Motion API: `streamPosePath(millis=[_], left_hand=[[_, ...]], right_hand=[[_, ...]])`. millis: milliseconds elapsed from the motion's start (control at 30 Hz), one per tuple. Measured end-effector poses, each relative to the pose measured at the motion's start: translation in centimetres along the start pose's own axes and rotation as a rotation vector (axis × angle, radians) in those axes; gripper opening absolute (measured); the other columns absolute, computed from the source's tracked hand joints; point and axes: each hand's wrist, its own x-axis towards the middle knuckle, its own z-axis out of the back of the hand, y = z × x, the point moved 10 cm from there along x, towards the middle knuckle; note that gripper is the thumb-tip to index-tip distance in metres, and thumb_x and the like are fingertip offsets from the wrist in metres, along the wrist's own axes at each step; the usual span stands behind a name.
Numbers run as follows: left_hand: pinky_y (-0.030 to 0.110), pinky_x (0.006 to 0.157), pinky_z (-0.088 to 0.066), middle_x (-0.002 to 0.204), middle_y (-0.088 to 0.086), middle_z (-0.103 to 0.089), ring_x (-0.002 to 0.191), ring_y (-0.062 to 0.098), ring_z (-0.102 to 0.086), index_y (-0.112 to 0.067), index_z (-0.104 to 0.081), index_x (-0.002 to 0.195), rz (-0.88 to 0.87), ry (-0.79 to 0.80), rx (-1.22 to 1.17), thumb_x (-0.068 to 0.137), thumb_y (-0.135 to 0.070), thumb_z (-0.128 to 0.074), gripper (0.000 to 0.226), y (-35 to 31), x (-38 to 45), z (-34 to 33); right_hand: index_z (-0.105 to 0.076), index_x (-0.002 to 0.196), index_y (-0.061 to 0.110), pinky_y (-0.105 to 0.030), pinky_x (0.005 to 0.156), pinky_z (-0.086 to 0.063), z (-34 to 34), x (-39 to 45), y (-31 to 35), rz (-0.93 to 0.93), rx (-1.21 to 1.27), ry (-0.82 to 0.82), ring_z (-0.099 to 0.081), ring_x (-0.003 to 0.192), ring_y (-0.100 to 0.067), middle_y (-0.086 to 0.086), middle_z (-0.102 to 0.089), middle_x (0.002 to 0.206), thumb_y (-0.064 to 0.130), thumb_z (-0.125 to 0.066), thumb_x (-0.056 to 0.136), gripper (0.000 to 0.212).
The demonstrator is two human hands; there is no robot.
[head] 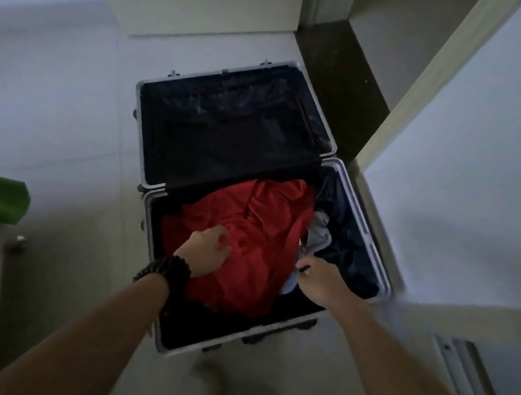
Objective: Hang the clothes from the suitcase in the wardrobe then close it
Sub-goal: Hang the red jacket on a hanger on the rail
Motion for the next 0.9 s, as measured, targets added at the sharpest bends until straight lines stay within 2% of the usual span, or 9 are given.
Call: streamPosePath(millis=[67, 167, 300, 400, 467, 600, 733, 800, 900], left_hand=[[0.022, 0.082, -0.040, 0.123, 0.008, -0.063, 0.101, 0.019, -0.058, -0.018, -0.054, 0.129, 0.004, -0.001, -0.001, 0.091, -0.032, -0.055, 0.040, 2.5, 7.2, -3.0], [0.026, 0.100, -0.039, 0.131, 0.011, -0.054, 0.121, 0.025, -0.052, -0.019, -0.046, 0.138, -0.108, -0.017, 0.094, 0.091, -0.032, -0.059, 0.051, 4.9, 16.4, -8.0], [0.050, 0.106, -0.037, 0.140, 0.004, -0.039, 0.129, 0.030, -0.037, -0.038, -0.035, 0.144, -0.183, -0.008, 0.353, 0.084, -0.050, -0.062, 0.066, 6.0, 21.3, -11.5], [0.046, 0.098, -0.041, 0.126, -0.002, -0.054, 0.121, 0.025, -0.047, -0.029, -0.059, 0.119, -0.236, -0.082, 0.501, 0.088, -0.033, -0.059, 0.031, 5.9, 22.1, -10.9], [0.041, 0.095, -0.041, 0.115, -0.004, -0.062, 0.113, 0.020, -0.053, -0.025, -0.064, 0.107, -0.226, -0.074, 0.523, 0.090, -0.020, -0.054, 0.020, 5.5, 20.8, -9.6], [0.041, 0.096, -0.047, 0.110, -0.003, -0.063, 0.105, 0.021, -0.060, -0.023, -0.062, 0.103, -0.120, 0.008, 0.275, 0.082, -0.022, -0.051, 0.023, 3.8, 14.7, -4.6], [0.035, 0.100, -0.043, 0.116, 0.010, -0.059, 0.112, 0.027, -0.056, -0.015, -0.053, 0.128, -0.353, 0.000, 0.159, 0.073, -0.035, -0.047, 0.060, -5.5, 5.6, 3.1], [0.037, 0.102, -0.042, 0.118, 0.009, -0.055, 0.113, 0.029, -0.053, -0.022, -0.045, 0.138, -0.410, -0.092, 0.133, 0.078, -0.022, -0.055, 0.061, -12.3, -0.4, 9.6], [0.047, 0.107, -0.036, 0.135, 0.004, -0.042, 0.121, 0.030, -0.040, -0.040, -0.032, 0.145, -0.548, -0.012, 0.248, 0.072, -0.042, -0.049, 0.075, -23.4, -9.3, 15.8]], right_hand=[[-0.058, 0.116, 0.012, -0.021, 0.063, -0.039, -2.3, 7.6, -2.2, 0.010, 0.025, -0.024, -0.052, 0.084, -0.015, -0.007, -0.057, 0.109, 0.017, -0.048, 0.094, 0.025], [-0.057, 0.080, 0.013, -0.031, 0.068, -0.048, -4.4, 18.2, -6.0, -0.012, 0.139, -0.166, -0.054, 0.071, -0.015, -0.002, -0.059, 0.079, 0.021, -0.054, 0.086, 0.010], [-0.058, 0.117, 0.016, -0.035, 0.089, -0.052, -4.1, 24.8, -8.6, -0.095, 0.354, -0.366, -0.063, 0.097, -0.023, -0.002, -0.066, 0.105, 0.043, -0.067, 0.080, 0.047], [-0.066, 0.107, 0.002, -0.035, 0.083, -0.051, -2.7, 25.7, -9.2, -0.197, 0.445, -0.501, -0.063, 0.100, -0.035, -0.015, -0.067, 0.102, 0.021, -0.052, 0.091, 0.029], [-0.068, 0.108, 0.008, -0.040, 0.091, -0.051, -0.9, 23.6, -8.9, -0.205, 0.571, -0.547, -0.062, 0.103, -0.037, -0.016, -0.067, 0.108, 0.022, -0.047, 0.088, 0.032], [-0.069, 0.098, 0.032, -0.041, 0.092, -0.054, 3.1, 16.0, -4.1, -0.073, 0.829, -0.371, -0.067, 0.100, -0.026, -0.006, -0.071, 0.109, 0.026, -0.049, 0.093, 0.021], [-0.068, 0.117, 0.015, -0.032, 0.085, -0.054, 9.4, 2.5, 5.4, 0.067, 0.921, -0.082, -0.068, 0.090, -0.024, -0.011, -0.072, 0.106, 0.007, -0.053, 0.094, 0.029], [-0.073, 0.106, 0.011, -0.031, 0.080, -0.055, 13.8, -6.0, 9.8, 0.081, 0.847, -0.009, -0.070, 0.079, -0.024, -0.013, -0.073, 0.096, 0.003, -0.055, 0.088, 0.027], [-0.073, 0.093, 0.004, -0.024, 0.067, -0.057, 21.0, -17.8, 15.6, 0.121, 0.744, -0.008, -0.067, 0.067, -0.021, -0.014, -0.071, 0.084, -0.003, -0.053, 0.085, 0.023]])
